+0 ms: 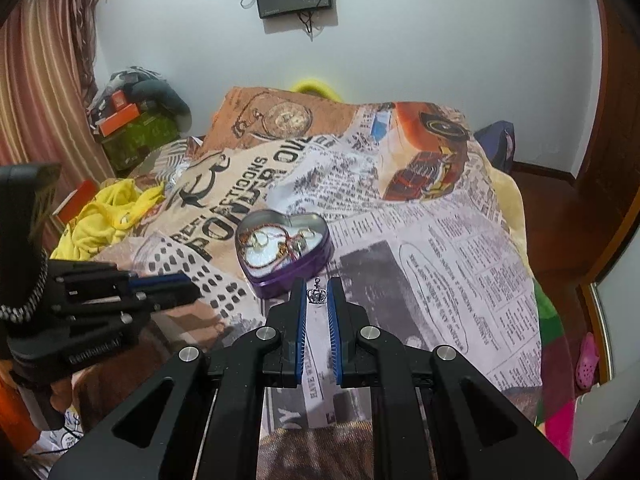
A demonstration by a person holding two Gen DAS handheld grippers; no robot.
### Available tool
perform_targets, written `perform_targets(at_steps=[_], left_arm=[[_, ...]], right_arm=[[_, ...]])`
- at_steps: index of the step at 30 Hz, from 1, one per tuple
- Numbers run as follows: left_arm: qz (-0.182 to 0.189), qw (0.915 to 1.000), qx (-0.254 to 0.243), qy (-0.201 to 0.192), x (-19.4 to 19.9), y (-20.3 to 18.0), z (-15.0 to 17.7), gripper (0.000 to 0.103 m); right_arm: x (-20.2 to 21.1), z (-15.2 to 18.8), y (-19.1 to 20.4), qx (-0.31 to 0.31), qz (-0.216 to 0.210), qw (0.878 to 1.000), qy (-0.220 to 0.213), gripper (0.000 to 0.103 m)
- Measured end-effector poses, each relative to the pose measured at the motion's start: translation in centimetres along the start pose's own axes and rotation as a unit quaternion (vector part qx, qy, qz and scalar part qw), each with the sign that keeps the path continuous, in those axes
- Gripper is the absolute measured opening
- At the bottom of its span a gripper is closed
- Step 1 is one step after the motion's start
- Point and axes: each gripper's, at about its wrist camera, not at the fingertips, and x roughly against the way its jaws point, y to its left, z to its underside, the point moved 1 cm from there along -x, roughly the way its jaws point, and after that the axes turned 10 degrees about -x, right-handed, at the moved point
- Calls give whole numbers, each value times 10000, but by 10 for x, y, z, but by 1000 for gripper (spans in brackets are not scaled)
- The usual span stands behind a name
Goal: Organize jewelry
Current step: 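Lift the silver ring and carry it over the heart tin, then lower the silver ring into the tin and open the right gripper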
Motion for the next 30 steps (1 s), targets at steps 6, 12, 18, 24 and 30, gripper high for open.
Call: perform_targets(at_steps=[6, 12, 18, 24, 30], left_arm=[[-45, 9995, 11, -321, 14, 8, -20, 8], [-36, 9987, -60, -500, 12, 12, -37, 8], [11, 9986, -39, -536, -3, 19, -47, 8], [40, 9990, 48, -433, -22, 30, -49, 8], [171, 9995, 83, -245, -45, 39, -47, 8]], right_arm=[[1, -11, 9, 83, -63, 9998, -149, 9], [-5, -22, 18, 155, -147, 9995, -247, 9], [-19, -35, 25, 196, -245, 9991, -293, 9], [-37, -42, 29, 219, -349, 9989, -244, 9], [-60, -38, 33, 283, -408, 9988, 1, 9]])
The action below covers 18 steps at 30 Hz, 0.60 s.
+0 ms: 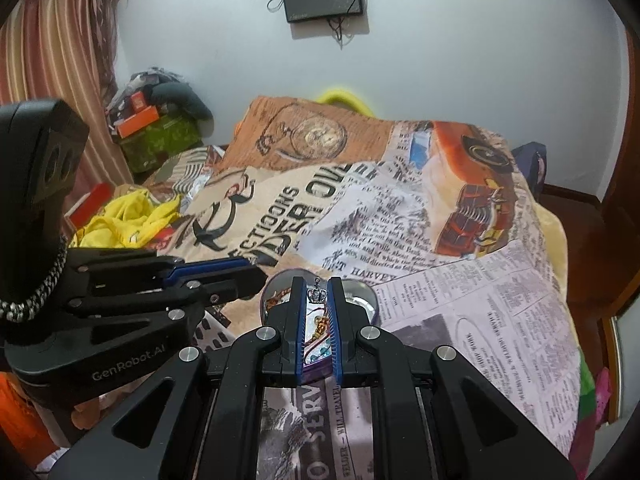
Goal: Organize jewelry
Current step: 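Lower the silver ring into the tin and open the right gripper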
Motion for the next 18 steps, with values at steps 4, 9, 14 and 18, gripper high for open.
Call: perform_targets(at_steps=[4, 9, 14, 18], left_arm=[[32, 9999, -88, 119, -14, 0, 1, 8], [86, 9995, -55, 306, -31, 4, 6, 8], [159, 9993, -60, 337, -34, 6, 6, 8], [161, 9993, -36, 328, -34, 8, 5, 8]], right_arm=[[-16, 8, 0, 85, 5, 9996, 258, 9], [-28, 17, -2, 110, 15, 9987, 495, 9], [-36, 20, -5, 85, 34, 9979, 645, 9], [-40, 22, -8, -4, -27, 9972, 752, 9]])
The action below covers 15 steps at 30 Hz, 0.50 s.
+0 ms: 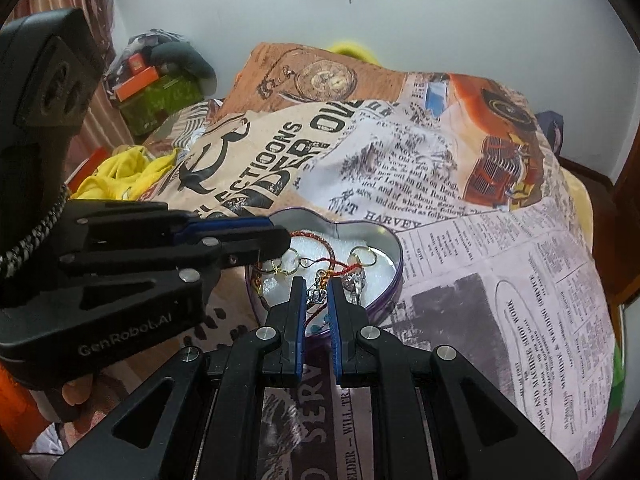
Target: Organize jewelry
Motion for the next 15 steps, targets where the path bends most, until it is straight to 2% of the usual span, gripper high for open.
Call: perform_targets(at_steps=[8, 15], left_arm=[[-8, 10000, 21, 8, 6, -1, -2, 10], [-165, 9995, -78, -250, 38, -11, -4, 21]], right_arm=[[0, 1, 5, 72, 53, 9999, 67, 11], [13, 0, 10, 126, 161, 9998, -82, 29]])
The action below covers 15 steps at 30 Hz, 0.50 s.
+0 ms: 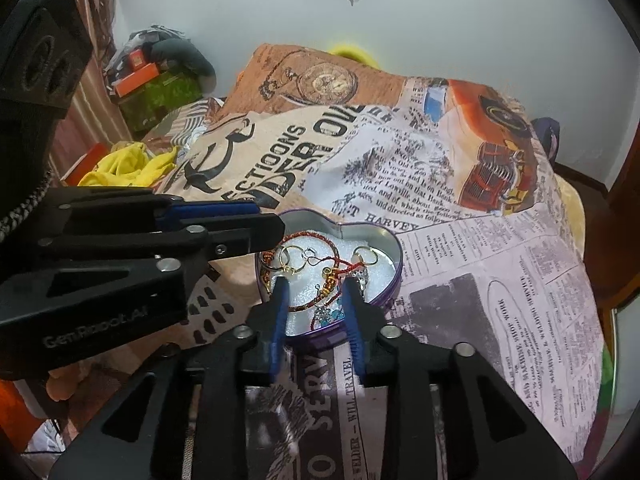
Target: Organize jewelry
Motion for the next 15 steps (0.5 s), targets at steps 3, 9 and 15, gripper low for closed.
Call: perform_targets(at_steps=[3, 9, 15], left_arm=[[-36, 9999, 17, -137, 18, -2, -2, 22], [-241, 9980, -20, -588, 73, -15, -6, 25], [-562, 9894, -159, -1326, 144, -38, -9, 35]], right_arm=[[12, -1, 3, 24, 49, 9999, -128, 30], [50, -7, 9, 11, 122, 9986, -507, 30], [121, -10, 22, -51, 202, 9910, -1319, 30]])
